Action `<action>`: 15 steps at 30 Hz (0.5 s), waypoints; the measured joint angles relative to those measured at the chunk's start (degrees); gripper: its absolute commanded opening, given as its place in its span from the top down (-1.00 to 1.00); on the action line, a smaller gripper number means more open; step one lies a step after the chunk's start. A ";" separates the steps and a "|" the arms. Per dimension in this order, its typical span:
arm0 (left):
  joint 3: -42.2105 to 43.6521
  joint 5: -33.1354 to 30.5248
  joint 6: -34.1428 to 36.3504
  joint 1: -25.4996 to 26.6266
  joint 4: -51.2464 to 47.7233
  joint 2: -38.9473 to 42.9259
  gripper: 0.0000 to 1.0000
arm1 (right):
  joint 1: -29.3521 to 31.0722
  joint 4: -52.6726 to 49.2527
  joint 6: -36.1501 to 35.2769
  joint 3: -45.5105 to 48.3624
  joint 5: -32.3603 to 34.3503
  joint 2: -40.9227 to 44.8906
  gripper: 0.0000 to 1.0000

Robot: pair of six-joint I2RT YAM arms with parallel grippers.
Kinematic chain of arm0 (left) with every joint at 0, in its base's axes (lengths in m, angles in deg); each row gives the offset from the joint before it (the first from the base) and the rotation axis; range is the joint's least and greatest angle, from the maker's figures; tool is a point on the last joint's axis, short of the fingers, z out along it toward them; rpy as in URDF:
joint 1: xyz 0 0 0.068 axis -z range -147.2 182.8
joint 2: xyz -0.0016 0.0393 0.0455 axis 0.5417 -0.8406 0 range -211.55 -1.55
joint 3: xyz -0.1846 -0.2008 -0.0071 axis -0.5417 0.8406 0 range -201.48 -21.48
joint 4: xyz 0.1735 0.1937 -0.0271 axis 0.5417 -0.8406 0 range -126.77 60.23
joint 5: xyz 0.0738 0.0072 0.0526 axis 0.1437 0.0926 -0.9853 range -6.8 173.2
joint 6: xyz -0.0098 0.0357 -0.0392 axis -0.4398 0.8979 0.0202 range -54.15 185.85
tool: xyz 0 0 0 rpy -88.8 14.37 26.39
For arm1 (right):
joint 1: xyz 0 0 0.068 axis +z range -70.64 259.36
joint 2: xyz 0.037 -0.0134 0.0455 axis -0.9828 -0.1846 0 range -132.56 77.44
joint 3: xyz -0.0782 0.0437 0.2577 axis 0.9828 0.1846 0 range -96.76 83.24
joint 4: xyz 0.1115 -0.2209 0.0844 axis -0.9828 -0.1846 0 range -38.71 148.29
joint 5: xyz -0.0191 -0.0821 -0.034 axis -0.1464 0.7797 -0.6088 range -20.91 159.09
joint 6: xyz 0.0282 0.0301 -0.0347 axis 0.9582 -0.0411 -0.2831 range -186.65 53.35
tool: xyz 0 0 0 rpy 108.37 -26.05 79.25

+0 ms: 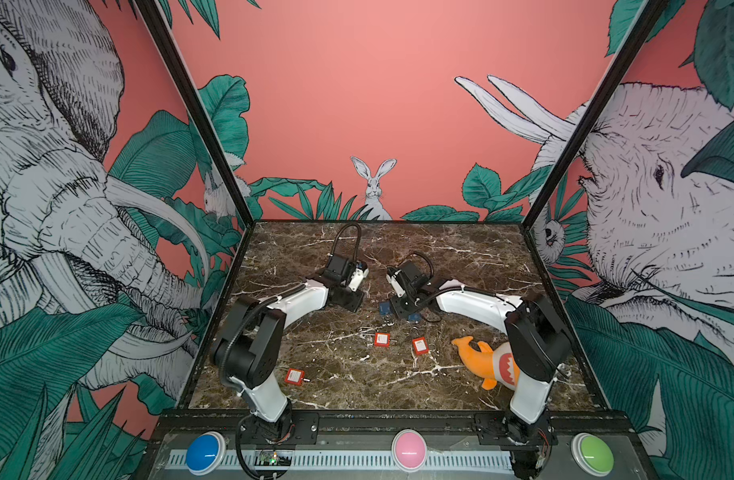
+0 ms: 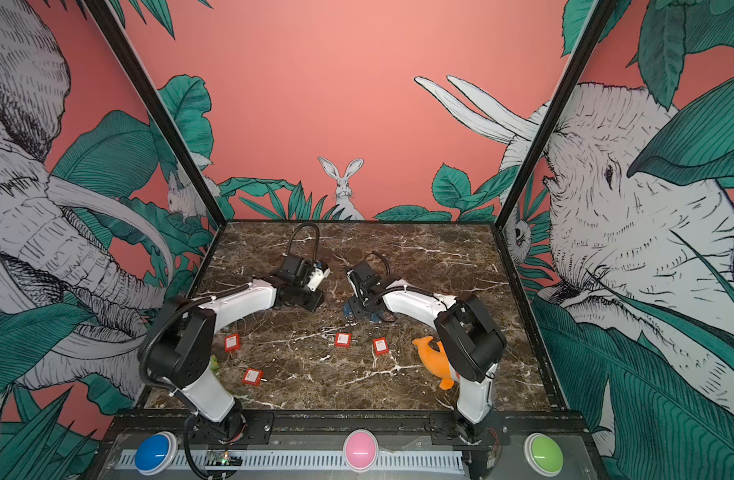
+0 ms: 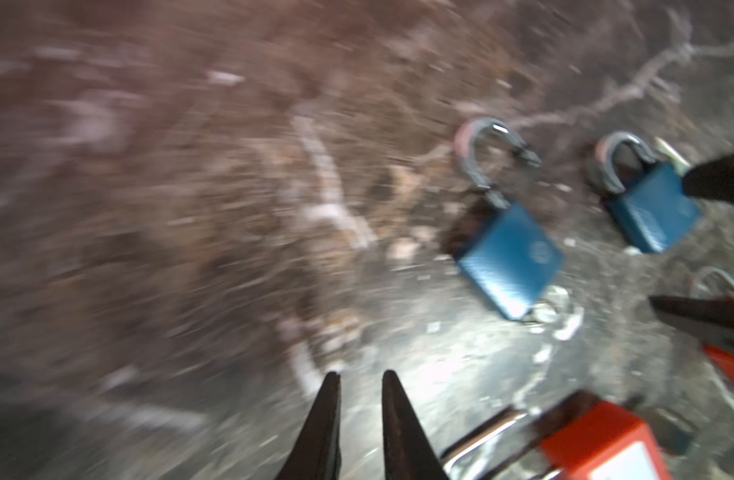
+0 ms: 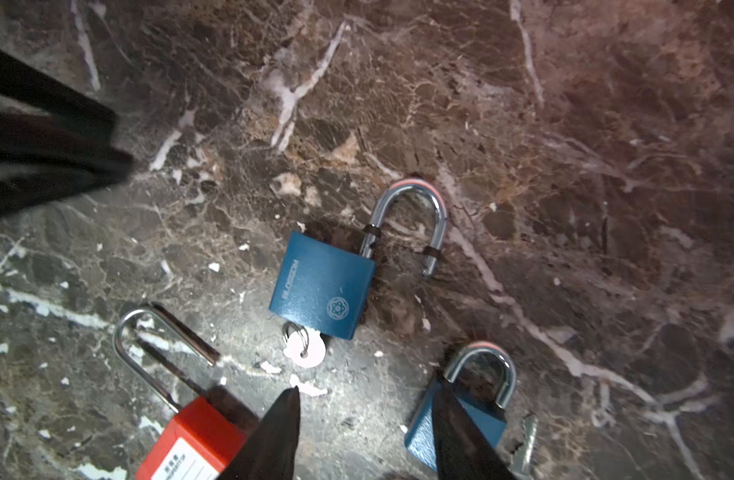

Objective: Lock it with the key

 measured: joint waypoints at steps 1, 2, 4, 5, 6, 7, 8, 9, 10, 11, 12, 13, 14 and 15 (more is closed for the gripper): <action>0.39 -0.90 0.09 -1.11 0.50 1.51 0.57 | 0.00 -0.87 0.76 -1.18 -0.15 -0.96 -0.11; 0.46 -1.79 0.37 -1.97 0.83 2.89 0.57 | 0.00 -1.51 1.66 -2.34 -0.33 -1.97 -0.12; 0.44 -3.06 1.14 -2.32 1.88 4.70 0.57 | 0.00 -2.80 2.97 -4.57 -0.61 -3.80 -0.16; 0.42 -3.34 1.62 -2.23 2.16 5.35 0.57 | 0.02 -3.37 3.58 -5.64 -0.70 -4.72 -0.19; 0.42 -3.63 2.03 -2.14 2.34 5.84 0.57 | 0.04 -3.89 4.07 -6.60 -0.83 -5.62 -0.21; 0.42 -3.89 2.43 -2.12 2.38 6.16 0.57 | 0.04 -4.44 4.46 -7.45 -1.11 -6.51 -0.22; 0.42 -4.22 2.78 -2.03 2.40 6.34 0.57 | 0.04 -4.81 4.81 -8.26 -1.51 -7.39 -0.23; 0.42 -4.39 3.08 -1.99 2.40 6.38 0.56 | 0.04 -5.09 4.90 -8.79 -1.73 -8.09 -0.23; 0.44 -4.66 3.41 -1.95 2.43 6.43 0.57 | 0.04 -5.49 5.03 -9.29 -1.90 -8.76 -0.24; 0.59 -4.81 3.67 -1.92 2.56 6.45 0.57 | 0.04 -5.99 5.14 -9.77 -2.03 -9.35 -0.24; 0.81 -4.98 3.91 -1.95 2.78 6.49 0.57 | 0.04 -6.27 5.20 -10.05 -2.14 -9.77 -0.24; 1.14 -5.07 4.17 -1.95 2.84 6.67 0.57 | 0.04 -6.82 5.22 -10.58 -2.40 -10.25 -0.25; 1.51 -5.09 4.44 -1.95 2.86 6.93 0.57 | 0.04 -7.37 5.25 -11.23 -2.82 -10.86 -0.26; 1.86 -5.18 4.61 -1.95 2.89 7.19 0.57 | 0.07 -7.67 5.22 -11.89 -2.99 -11.34 -0.26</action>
